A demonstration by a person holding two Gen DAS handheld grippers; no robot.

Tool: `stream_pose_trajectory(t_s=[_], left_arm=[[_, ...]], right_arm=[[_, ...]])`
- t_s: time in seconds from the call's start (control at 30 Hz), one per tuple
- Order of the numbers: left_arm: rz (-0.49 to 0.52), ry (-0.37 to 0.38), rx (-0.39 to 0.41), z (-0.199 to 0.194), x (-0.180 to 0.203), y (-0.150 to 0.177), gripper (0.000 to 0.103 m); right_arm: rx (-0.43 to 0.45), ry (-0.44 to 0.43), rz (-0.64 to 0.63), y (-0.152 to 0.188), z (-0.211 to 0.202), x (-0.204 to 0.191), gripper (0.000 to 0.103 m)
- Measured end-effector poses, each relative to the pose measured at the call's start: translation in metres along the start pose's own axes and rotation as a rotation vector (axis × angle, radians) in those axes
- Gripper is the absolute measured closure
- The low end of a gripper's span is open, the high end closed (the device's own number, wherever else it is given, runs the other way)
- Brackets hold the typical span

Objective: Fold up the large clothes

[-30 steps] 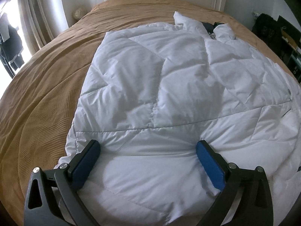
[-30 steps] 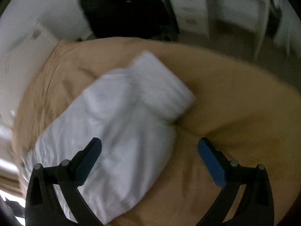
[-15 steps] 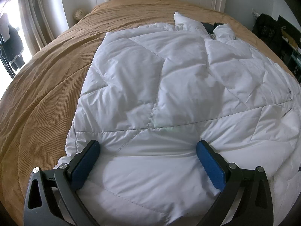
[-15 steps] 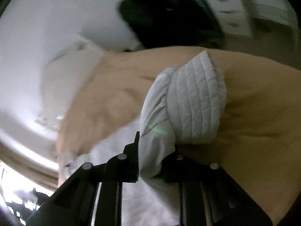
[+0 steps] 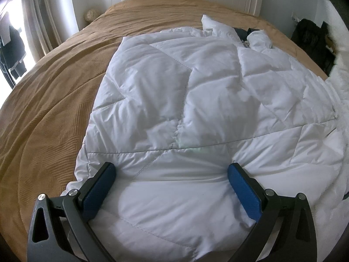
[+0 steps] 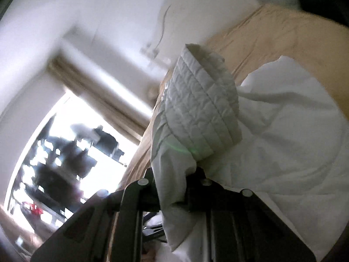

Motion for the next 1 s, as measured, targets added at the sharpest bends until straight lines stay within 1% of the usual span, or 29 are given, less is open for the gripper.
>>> stream_pose_trajectory(t_s=[0.03, 0.1, 0.13, 0.17, 0.2, 0.23, 0.3, 0.33, 0.37, 0.4, 0.47, 0.5, 0.53, 0.57, 0.6, 0.63, 0.7, 0.73, 0.77, 0.8, 0.83, 0.9, 0.97, 1.0], left_arm=[[-0.002, 0.003, 0.001, 0.000, 0.000, 0.000, 0.001], [-0.006, 0.011, 0.000, 0.000, 0.000, -0.001, 0.001], [-0.007, 0.012, 0.001, 0.000, 0.000, 0.000, 0.001], [-0.007, 0.015, 0.002, 0.000, 0.000, 0.000, 0.001], [-0.009, 0.020, 0.004, 0.000, 0.000, -0.001, 0.001], [-0.014, 0.027, 0.007, -0.001, 0.000, -0.001, 0.001], [-0.024, 0.037, 0.012, -0.003, 0.000, -0.003, 0.001], [-0.031, 0.043, 0.014, -0.005, -0.001, -0.004, 0.001], [-0.032, 0.047, 0.016, -0.007, -0.001, -0.005, 0.001], [-0.030, 0.049, 0.020, -0.009, -0.001, -0.006, 0.001], [-0.033, 0.057, 0.033, -0.017, -0.001, -0.008, 0.001], [-0.041, 0.066, 0.044, -0.022, -0.002, -0.010, 0.001], [-0.053, 0.079, 0.058, -0.027, -0.003, -0.014, 0.001], [-0.073, 0.100, 0.076, -0.034, -0.004, -0.019, 0.001], [-0.107, 0.130, 0.087, -0.040, -0.004, -0.025, 0.001], [-0.139, 0.166, 0.092, -0.045, -0.004, -0.031, 0.001], [-0.191, 0.244, 0.100, -0.053, 0.002, -0.041, 0.001], [-0.218, 0.304, 0.101, -0.056, 0.010, -0.047, 0.001], [-0.235, 0.355, 0.091, -0.057, 0.020, -0.052, 0.001], [-0.248, 0.403, 0.078, -0.055, 0.036, -0.057, 0.001], [-0.249, 0.421, 0.069, -0.053, 0.047, -0.058, 0.001], [-0.199, 0.432, 0.048, -0.047, 0.087, -0.061, 0.001], [-0.130, 0.413, 0.030, -0.041, 0.118, -0.061, 0.001], [-0.077, 0.387, 0.023, -0.035, 0.138, -0.063, 0.001]], right_arm=[[-0.042, -0.011, 0.007, 0.012, 0.026, -0.005, 0.086], [-0.103, -0.008, 0.015, 0.037, 0.058, -0.009, 0.086], [-0.142, 0.017, 0.011, 0.053, 0.080, -0.006, 0.086], [-0.165, 0.036, 0.009, 0.056, 0.098, 0.002, 0.086], [-0.202, 0.069, 0.002, 0.073, 0.114, 0.010, 0.086], [-0.240, 0.113, 0.002, 0.092, 0.126, 0.023, 0.083], [-0.305, 0.172, 0.011, 0.115, 0.148, 0.048, 0.083], [-0.322, 0.181, 0.019, 0.125, 0.154, 0.056, 0.084], [-0.320, 0.169, 0.032, 0.122, 0.156, 0.057, 0.084], [-0.326, 0.161, 0.053, 0.120, 0.156, 0.057, 0.083], [-0.354, 0.142, 0.100, 0.114, 0.150, 0.053, 0.079], [-0.361, 0.123, 0.123, 0.113, 0.138, 0.052, 0.067], [-0.358, 0.098, 0.144, 0.109, 0.129, 0.047, 0.041], [-0.336, 0.077, 0.155, 0.102, 0.117, 0.041, 0.027], [-0.288, 0.069, 0.145, 0.095, 0.106, 0.035, 0.009], [-0.246, 0.068, 0.132, 0.089, 0.096, 0.026, 0.002], [-0.200, 0.046, 0.100, 0.080, 0.068, 0.017, 0.001], [-0.174, 0.063, 0.097, 0.077, 0.055, 0.019, 0.001], [-0.159, 0.109, 0.087, 0.077, 0.046, 0.025, 0.001], [-0.148, 0.175, 0.067, 0.077, 0.037, 0.036, 0.001], [-0.140, 0.227, 0.046, 0.078, 0.031, 0.047, 0.001], [-0.131, 0.328, 0.035, 0.083, 0.019, 0.071, 0.001], [-0.130, 0.326, 0.076, 0.096, 0.009, 0.085, 0.001], [-0.119, 0.312, 0.104, 0.096, 0.006, 0.091, 0.001]])
Point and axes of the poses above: each gripper's, at about its wrist camera, not at the fingertips, and z roughly the way its jaws point, x to its right, y to its underside, the point moved 10 cm from there along z, roughly the way its jaws point, and after that the axes turned 4 degrees about y, right-handed, at the moved point
